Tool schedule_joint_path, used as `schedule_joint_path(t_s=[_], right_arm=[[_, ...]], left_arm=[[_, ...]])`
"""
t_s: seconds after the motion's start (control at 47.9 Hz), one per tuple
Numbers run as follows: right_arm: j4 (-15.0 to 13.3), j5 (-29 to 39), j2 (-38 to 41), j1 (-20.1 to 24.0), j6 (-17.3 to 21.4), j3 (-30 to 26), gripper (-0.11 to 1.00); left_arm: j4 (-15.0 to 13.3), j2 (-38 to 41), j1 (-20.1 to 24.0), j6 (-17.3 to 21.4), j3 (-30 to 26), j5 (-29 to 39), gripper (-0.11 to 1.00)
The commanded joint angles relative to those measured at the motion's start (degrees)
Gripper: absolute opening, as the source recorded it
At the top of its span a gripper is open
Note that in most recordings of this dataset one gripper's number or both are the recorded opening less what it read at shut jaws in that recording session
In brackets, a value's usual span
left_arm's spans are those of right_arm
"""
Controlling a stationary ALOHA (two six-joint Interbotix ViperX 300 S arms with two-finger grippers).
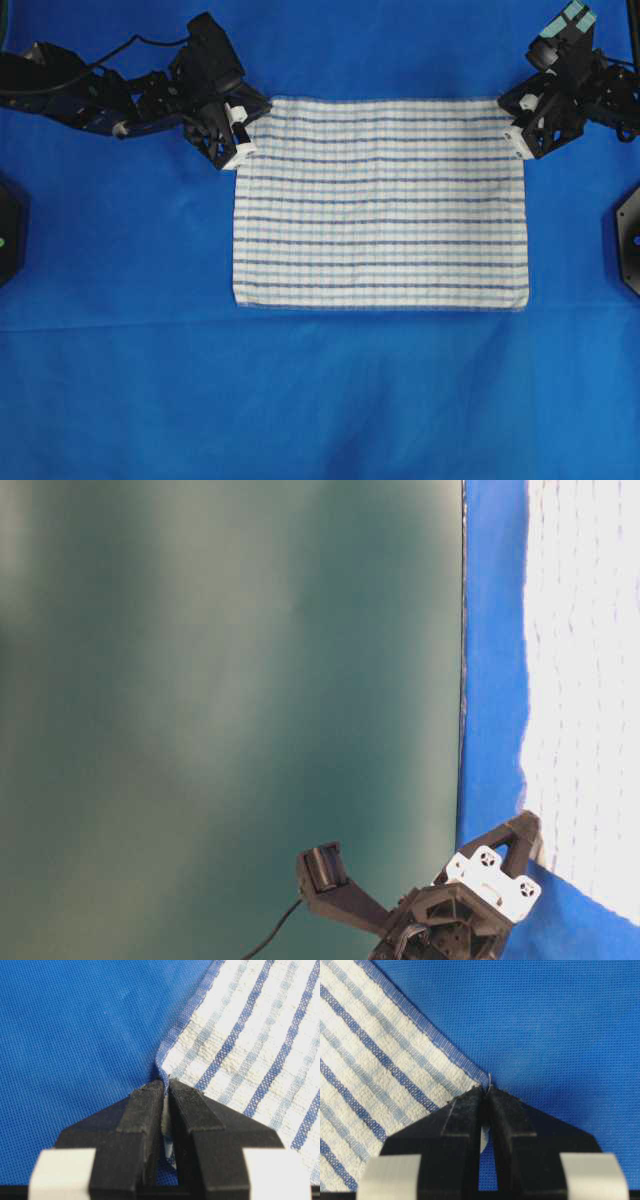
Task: Fold the blue towel.
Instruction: 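Pull both held corners toward the bottom edge, folding the towel in half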
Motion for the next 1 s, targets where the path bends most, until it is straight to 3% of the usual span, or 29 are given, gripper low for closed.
schedule_joint_path(t_s=[0.0,0.188,0.459,0.752,0.981], right_arm=[[-0.09,0.0,-0.26,0.18,-0.09,-0.62,0.05],[-0.09,0.0,-1.32,0.18,0.0,-1.05,0.05],[-0.09,4.75,-10.55,0.18,0.09,-1.14,0.05],[-0.09,7.82,-16.61,0.35,0.18,-0.7,0.05],[0.53,10.28,-18.37,4.92,1.32,-0.79,0.05]], left_arm=[[0.0,-0.26,-0.18,0.09,0.09,1.58,0.01],[0.0,-2.81,-0.18,0.44,0.09,3.52,0.01],[0.09,-9.4,0.26,2.37,0.0,6.24,0.01],[0.09,-10.63,-0.09,2.72,-0.09,7.12,0.01],[0.0,-13.1,-2.37,2.02,0.26,9.05,0.01]])
